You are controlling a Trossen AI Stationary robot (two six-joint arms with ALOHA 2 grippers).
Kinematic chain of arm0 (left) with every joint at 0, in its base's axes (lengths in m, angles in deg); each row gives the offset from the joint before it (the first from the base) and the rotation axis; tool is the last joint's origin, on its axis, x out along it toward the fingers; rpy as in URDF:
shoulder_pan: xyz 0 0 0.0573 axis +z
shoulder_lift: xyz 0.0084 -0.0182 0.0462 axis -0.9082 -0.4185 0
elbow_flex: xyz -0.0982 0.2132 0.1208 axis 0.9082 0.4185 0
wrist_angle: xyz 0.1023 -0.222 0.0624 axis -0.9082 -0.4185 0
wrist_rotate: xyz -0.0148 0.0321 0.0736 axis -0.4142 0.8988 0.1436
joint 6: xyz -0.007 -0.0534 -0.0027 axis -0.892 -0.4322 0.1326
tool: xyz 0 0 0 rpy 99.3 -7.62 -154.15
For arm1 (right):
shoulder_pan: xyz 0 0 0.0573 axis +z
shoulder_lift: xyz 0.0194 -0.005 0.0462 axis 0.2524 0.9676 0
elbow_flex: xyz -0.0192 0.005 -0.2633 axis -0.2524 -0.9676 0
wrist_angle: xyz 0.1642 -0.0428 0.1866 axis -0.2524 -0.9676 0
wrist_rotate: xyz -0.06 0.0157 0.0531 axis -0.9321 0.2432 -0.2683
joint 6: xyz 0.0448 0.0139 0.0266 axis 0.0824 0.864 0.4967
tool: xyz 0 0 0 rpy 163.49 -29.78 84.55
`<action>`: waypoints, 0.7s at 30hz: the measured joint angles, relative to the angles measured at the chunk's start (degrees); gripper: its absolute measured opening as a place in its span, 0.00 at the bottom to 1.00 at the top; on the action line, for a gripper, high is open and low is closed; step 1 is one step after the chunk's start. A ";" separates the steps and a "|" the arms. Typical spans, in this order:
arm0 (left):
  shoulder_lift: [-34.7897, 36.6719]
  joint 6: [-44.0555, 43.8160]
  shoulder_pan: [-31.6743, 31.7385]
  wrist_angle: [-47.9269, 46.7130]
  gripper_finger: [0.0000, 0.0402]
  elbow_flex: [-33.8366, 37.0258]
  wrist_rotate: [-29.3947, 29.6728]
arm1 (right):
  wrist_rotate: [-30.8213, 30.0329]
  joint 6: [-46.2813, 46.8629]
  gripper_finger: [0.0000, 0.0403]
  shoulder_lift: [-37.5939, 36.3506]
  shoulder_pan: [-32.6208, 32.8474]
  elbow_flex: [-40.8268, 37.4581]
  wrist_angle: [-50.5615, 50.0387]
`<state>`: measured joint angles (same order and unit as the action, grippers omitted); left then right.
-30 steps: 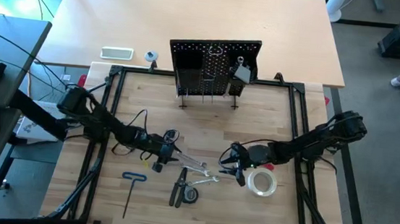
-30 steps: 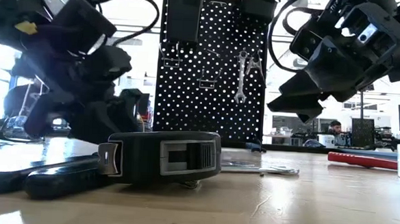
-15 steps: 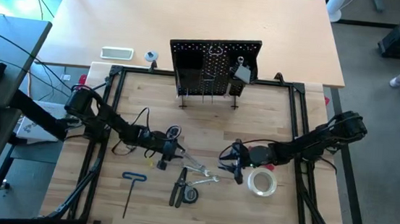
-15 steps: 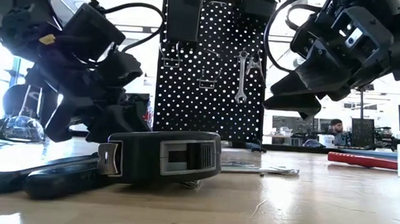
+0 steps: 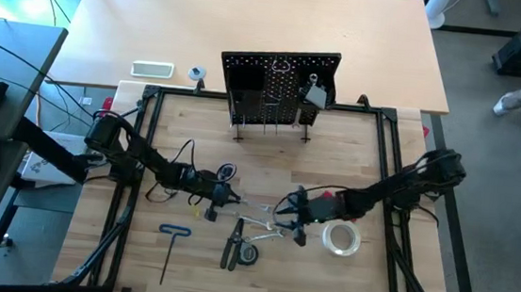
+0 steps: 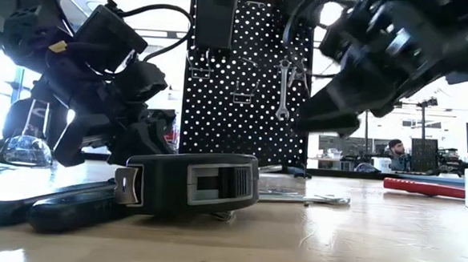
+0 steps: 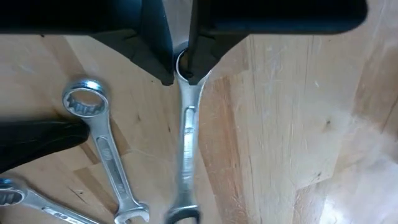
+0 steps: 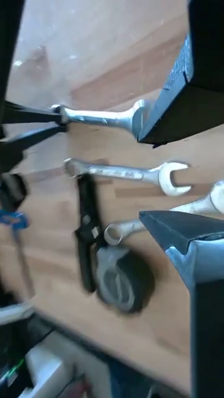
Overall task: Hang tools onto peg board
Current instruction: Hang the top silver wrench on the pegboard
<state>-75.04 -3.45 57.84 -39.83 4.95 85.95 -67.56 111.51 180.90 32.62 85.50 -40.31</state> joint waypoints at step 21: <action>-0.05 -0.03 -0.02 0.26 0.06 0.13 -0.47 | 0.41 -14.22 0.52 9.22 -7.52 29.05 -40.69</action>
<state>-75.09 -3.48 57.82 -39.57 5.08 85.48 -67.15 97.28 190.13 25.10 114.55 -80.99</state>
